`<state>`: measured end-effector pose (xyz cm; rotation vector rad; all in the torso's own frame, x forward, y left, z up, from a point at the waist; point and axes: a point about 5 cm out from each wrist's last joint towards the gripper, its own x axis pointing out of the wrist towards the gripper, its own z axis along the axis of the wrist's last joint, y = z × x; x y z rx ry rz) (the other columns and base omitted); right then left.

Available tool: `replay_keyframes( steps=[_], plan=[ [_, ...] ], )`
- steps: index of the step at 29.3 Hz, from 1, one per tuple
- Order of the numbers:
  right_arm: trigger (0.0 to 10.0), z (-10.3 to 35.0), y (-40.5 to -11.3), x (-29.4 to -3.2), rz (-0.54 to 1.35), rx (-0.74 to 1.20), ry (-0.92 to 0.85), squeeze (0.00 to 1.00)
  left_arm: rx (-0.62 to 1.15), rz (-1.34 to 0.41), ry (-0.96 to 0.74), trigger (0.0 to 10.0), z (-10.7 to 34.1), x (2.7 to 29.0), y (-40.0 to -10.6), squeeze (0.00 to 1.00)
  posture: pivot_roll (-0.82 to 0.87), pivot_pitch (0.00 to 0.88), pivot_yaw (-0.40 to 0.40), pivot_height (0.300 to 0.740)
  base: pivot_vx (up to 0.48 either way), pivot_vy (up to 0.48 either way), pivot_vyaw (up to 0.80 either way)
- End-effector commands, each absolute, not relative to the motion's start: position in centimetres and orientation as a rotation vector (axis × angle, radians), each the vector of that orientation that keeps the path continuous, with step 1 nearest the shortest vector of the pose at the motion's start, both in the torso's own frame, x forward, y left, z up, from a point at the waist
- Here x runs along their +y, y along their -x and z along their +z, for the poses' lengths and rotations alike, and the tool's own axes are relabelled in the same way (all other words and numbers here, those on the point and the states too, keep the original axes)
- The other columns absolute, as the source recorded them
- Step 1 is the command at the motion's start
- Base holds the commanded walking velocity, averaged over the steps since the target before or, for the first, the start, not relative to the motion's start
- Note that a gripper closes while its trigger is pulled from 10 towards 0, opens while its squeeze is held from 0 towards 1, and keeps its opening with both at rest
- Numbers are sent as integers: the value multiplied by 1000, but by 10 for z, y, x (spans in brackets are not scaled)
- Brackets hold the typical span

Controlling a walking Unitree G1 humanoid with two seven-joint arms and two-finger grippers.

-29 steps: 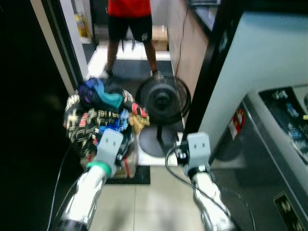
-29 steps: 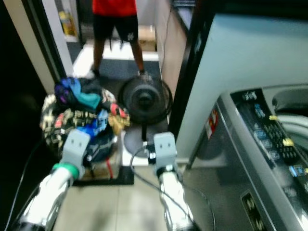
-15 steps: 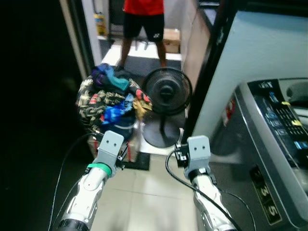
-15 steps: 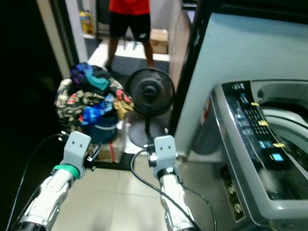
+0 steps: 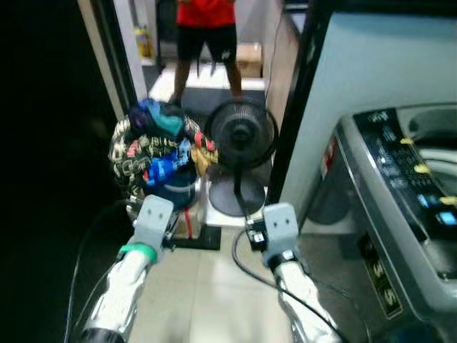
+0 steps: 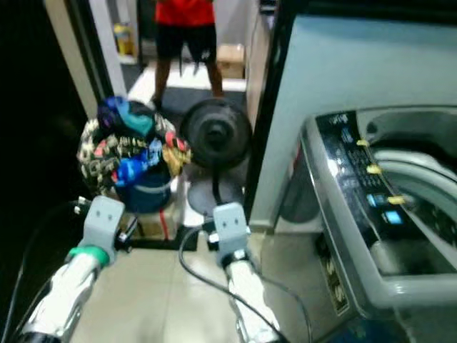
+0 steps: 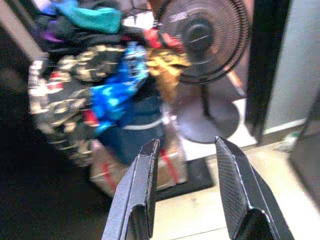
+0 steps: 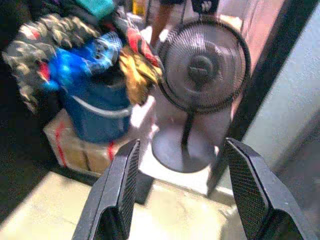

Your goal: Clothes washing

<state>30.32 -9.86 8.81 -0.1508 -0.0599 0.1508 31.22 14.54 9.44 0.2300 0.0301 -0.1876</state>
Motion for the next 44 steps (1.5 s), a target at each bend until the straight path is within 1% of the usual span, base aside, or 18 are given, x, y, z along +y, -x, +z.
replay_keyframes(
  steps=[1, 12, 24, 30, 44],
  plan=[
    [10000, 87, -304, -101, 135, -48, 145, 0, 47, -194, -239, 10000, 90, 145, -310, 0, 32, 14, 31, 740, 424, 0, 0],
    [10000, 86, -304, -100, 135, -41, 151, 0, 48, -192, -242, 10000, 90, 145, -310, 0, 34, 15, 32, 740, 420, 0, 0],
    [10000, 85, -305, -101, 136, -36, 158, 0, 50, -189, -243, 10000, 90, 146, -311, 0, 37, 14, 31, 740, 415, 0, 719],
    [10000, 84, -305, -100, 129, -27, 123, 0, 53, -189, -242, 10000, 89, 146, -311, 0, 36, 10, 30, 740, 409, 0, 0],
    [10000, 81, -306, -105, 106, -12, 110, 0, 51, -200, -243, 10000, 89, 144, -313, 0, 29, 1, 36, 740, 396, 0, -725]
  ],
)
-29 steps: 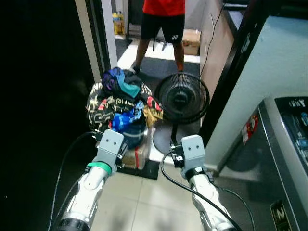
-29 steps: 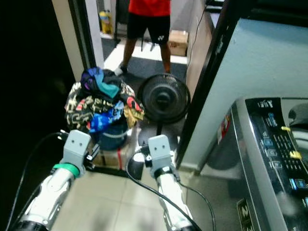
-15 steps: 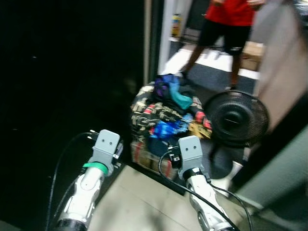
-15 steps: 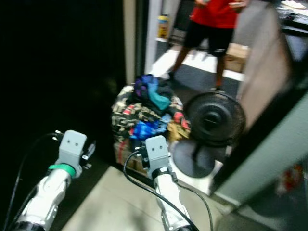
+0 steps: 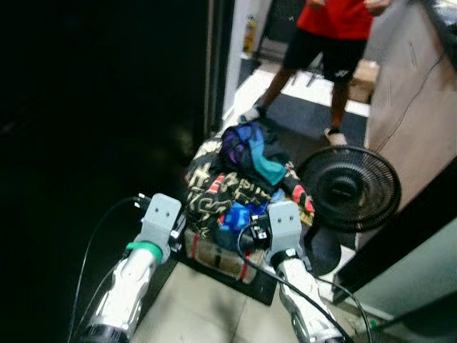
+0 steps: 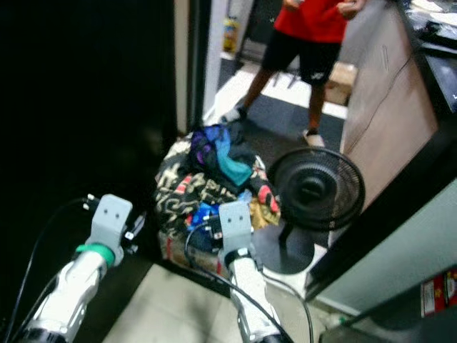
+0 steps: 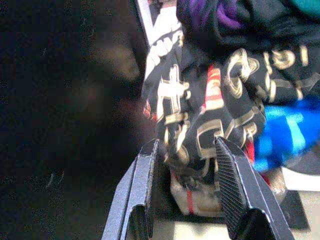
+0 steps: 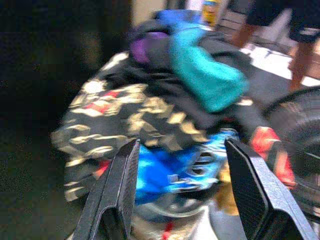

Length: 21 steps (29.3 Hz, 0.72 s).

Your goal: Clothes washing

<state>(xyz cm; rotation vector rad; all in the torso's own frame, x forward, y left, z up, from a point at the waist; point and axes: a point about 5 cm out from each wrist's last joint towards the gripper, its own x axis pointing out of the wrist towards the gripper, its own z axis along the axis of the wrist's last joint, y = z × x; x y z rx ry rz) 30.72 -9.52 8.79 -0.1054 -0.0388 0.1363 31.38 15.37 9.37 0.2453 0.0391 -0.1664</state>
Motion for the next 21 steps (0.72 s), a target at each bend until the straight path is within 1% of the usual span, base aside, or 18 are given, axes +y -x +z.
replay_keyframes(
  steps=[1, 3, 21],
  plan=[
    [10000, 81, -306, -105, 106, -12, 110, 0, 51, -200, -243, 10000, 89, 144, -313, 0, 29, 1, 36, 740, 394, 0, -800],
    [10000, 82, -306, -106, 104, -14, 115, 0, 50, -200, -243, 10000, 89, 144, -313, 0, 29, 1, 36, 740, 390, 0, -519],
    [10000, 84, -307, -103, 120, -28, 128, 0, 52, -194, -245, 10000, 89, 145, -312, 0, 39, 14, 34, 740, 391, 0, 0]
  ],
)
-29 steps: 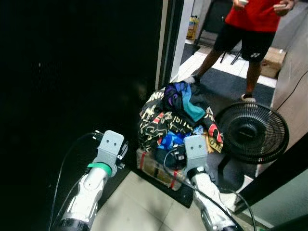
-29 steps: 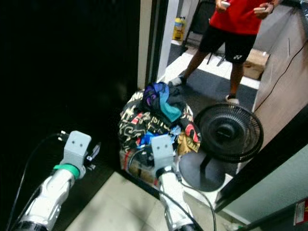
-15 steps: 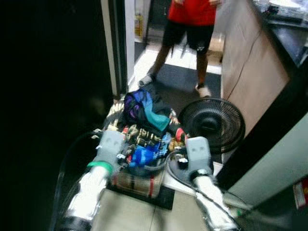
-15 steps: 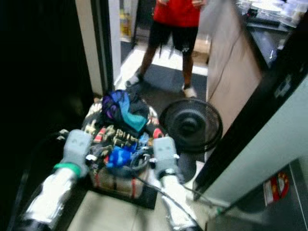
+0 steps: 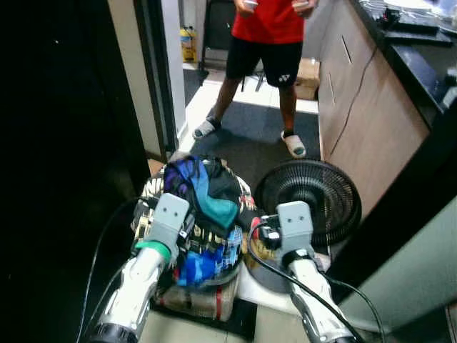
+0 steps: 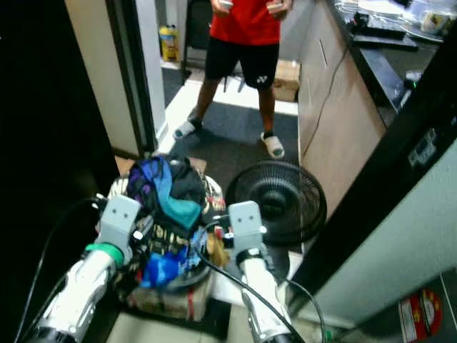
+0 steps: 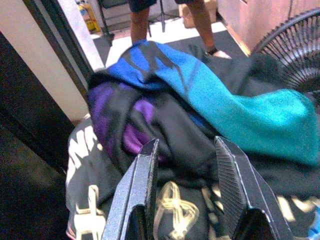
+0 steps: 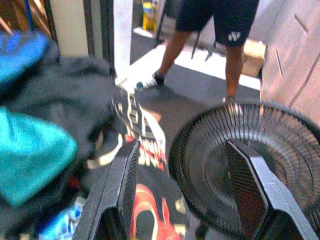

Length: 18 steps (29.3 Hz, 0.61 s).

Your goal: Clothes washing

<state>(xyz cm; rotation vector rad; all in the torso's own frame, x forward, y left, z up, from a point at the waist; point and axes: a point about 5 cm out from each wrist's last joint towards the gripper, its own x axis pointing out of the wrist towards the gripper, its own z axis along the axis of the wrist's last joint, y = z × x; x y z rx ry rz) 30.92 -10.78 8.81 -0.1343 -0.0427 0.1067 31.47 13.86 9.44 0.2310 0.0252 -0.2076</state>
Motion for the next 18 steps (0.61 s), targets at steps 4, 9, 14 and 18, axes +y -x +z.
replay_keyframes(
  steps=[4, 9, 14, 18],
  plan=[
    [10000, 85, -307, -101, 125, -32, 128, 0, 54, -192, -245, 10000, 89, 145, -313, 0, 38, 15, 36, 740, 390, 0, 0],
    [10000, 89, -308, -101, 140, -53, 127, 0, 62, -187, -251, 10000, 89, 145, -313, 0, 36, 16, 37, 740, 78, 0, 0],
    [10000, 97, -310, -100, 161, -88, 132, 0, 36, -235, -323, 10000, 93, 137, -314, 0, 37, 13, 35, 740, 0, 0, 0],
    [10000, 100, -311, -101, 163, -99, 139, 0, 34, -239, -320, 10000, 96, 133, -316, 0, 37, 12, 34, 740, 0, 0, 0]
  ],
)
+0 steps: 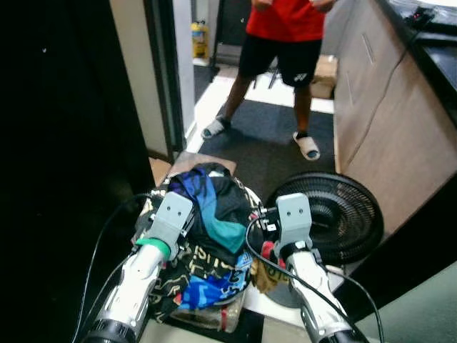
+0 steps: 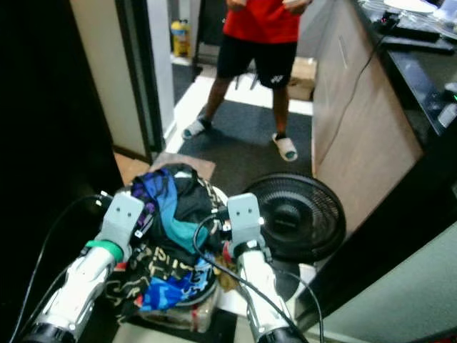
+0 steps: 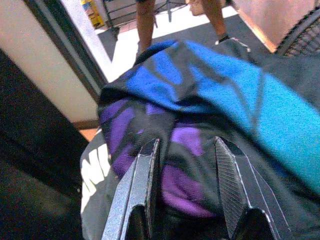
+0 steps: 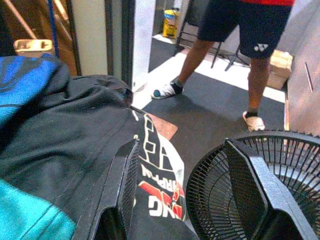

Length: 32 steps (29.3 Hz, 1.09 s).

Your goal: Clothes washing

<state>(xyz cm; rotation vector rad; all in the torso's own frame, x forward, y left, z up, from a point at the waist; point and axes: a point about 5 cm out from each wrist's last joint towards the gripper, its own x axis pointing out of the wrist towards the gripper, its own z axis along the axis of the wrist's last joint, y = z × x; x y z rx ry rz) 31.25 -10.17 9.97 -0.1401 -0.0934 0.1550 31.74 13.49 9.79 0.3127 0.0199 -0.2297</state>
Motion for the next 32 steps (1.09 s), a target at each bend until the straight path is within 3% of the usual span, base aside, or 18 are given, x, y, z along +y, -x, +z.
replay_keyframes(
  steps=[1, 13, 21, 24, 28, 32],
  plan=[
    [10000, 100, -311, -101, 163, -99, 139, 0, 34, -239, -320, 10000, 96, 133, -316, 0, 37, 12, 34, 740, 0, 0, 0],
    [10000, 114, -320, -91, 226, -163, 138, 0, 37, -125, -256, 10000, 109, 125, -344, 0, 43, 13, 30, 740, 0, 0, 0],
    [10000, 122, -334, -81, 288, -156, 74, 0, 66, -131, -188, 10000, 105, 133, -340, 0, 75, 38, 31, 740, 0, 0, 0],
    [10000, 116, -343, -71, 332, -63, -4, 0, 77, -120, -158, 10000, 104, 142, -333, 0, 113, 57, 12, 740, 0, 0, 0],
    [10000, 109, -334, -51, 474, -36, 44, 0, 79, -152, -227, 10000, 104, 157, -324, 0, 127, 59, 8, 740, 0, 0, 0],
    [10000, 109, -334, -51, 474, -36, 44, 0, 79, -152, -227, 10000, 104, 157, -324, 0, 127, 59, 8, 740, 0, 0, 0]
  ],
)
